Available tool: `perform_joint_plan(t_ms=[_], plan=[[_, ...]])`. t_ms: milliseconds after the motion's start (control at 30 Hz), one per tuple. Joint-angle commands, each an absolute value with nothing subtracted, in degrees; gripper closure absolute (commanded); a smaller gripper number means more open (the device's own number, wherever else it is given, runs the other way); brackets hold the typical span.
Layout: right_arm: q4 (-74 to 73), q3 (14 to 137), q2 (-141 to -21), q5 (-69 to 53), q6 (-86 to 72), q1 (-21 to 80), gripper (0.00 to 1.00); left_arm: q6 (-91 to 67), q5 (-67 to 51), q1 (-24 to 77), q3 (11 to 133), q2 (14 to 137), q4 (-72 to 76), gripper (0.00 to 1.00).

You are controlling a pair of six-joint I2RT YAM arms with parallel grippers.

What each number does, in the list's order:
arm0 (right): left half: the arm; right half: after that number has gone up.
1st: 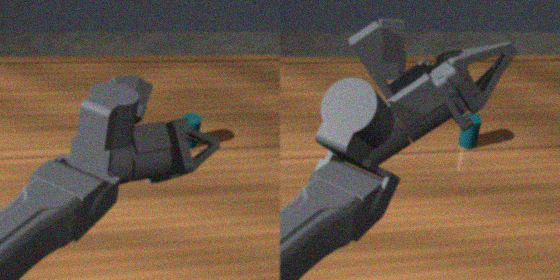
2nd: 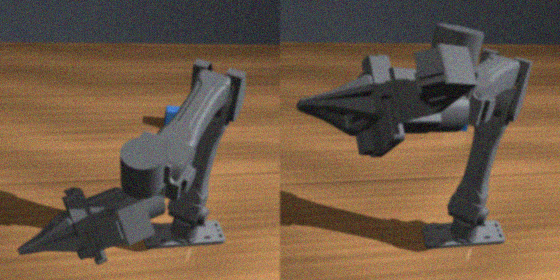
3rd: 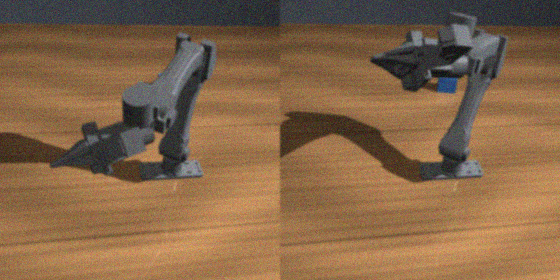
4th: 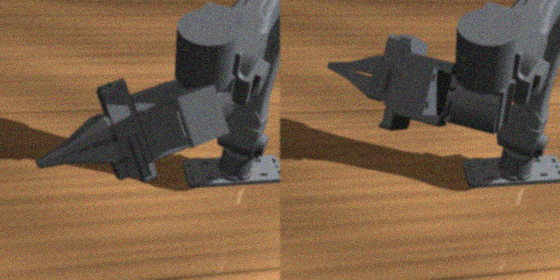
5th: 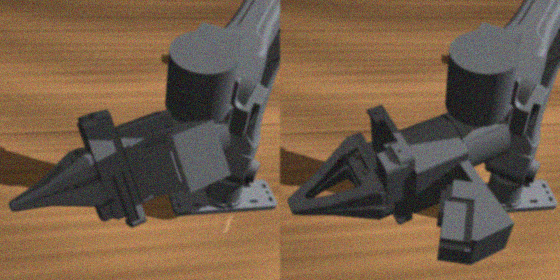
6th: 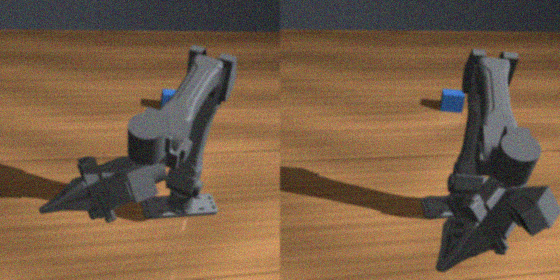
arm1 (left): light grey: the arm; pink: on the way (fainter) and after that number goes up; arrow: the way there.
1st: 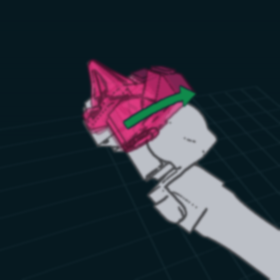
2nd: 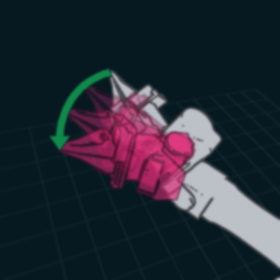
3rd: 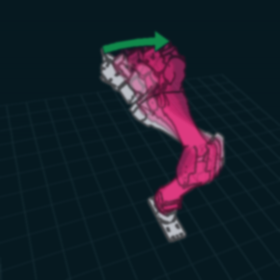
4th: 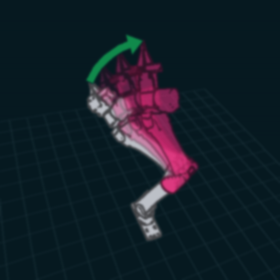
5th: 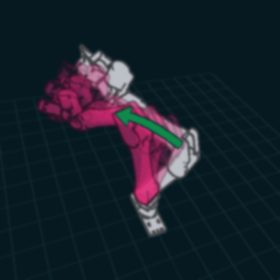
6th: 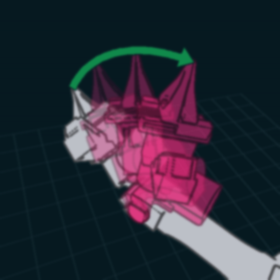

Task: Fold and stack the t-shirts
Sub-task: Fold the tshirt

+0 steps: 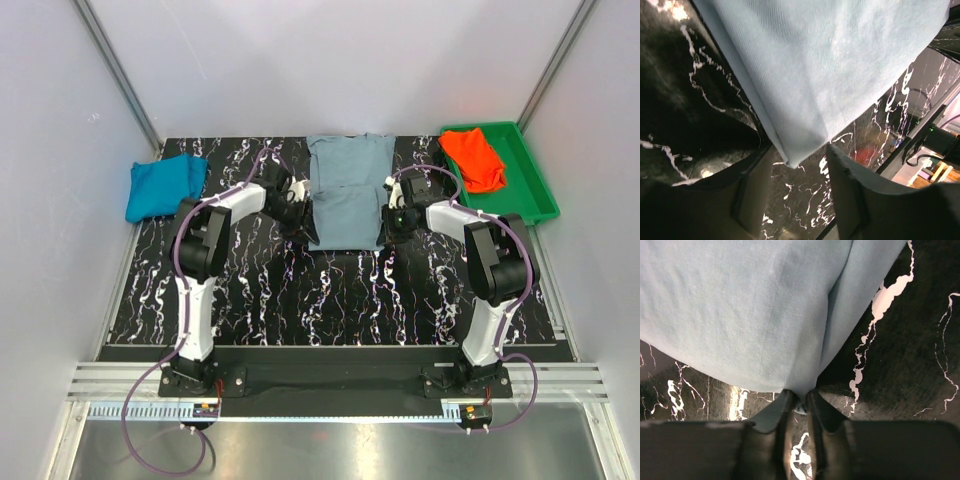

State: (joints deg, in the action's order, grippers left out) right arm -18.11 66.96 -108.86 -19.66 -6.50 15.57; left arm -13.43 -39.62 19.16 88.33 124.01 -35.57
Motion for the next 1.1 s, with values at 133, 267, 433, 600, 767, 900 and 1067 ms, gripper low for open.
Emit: perform_joint_plan(t_ms=[133,267,433,600,767,900,1067], plan=[[-17.14,67.94,-108.46,-20.39,-5.89,15.12,0.93,-13.45,-41.13,20.04,90.18,126.21,-33.13,0.69],[-18.01,67.50,-106.53,-20.13,-5.45,14.77,1.00,-13.89,-41.40,19.95,87.90,124.02,-33.31,0.92],[-19.77,66.62,-102.40,-20.65,-5.10,14.77,1.00,-13.80,-42.10,20.04,85.70,119.19,-33.48,1.00],[-22.23,64.87,-96.70,-21.71,-4.66,14.77,1.00,-12.22,-41.22,20.21,84.73,114.62,-35.68,1.00],[-25.04,63.02,-90.81,-23.29,-4.92,14.85,1.00,-11.86,-41.39,20.57,81.22,109.52,-36.91,1.00],[-26.45,61.35,-86.41,-23.99,-5.80,14.77,1.00,-11.25,-41.57,21.00,79.98,104.61,-38.67,1.00],[-28.21,59.24,-80.26,-24.52,-7.12,14.77,1.00,-10.72,-41.05,21.88,77.87,99.94,-39.90,1.00]])
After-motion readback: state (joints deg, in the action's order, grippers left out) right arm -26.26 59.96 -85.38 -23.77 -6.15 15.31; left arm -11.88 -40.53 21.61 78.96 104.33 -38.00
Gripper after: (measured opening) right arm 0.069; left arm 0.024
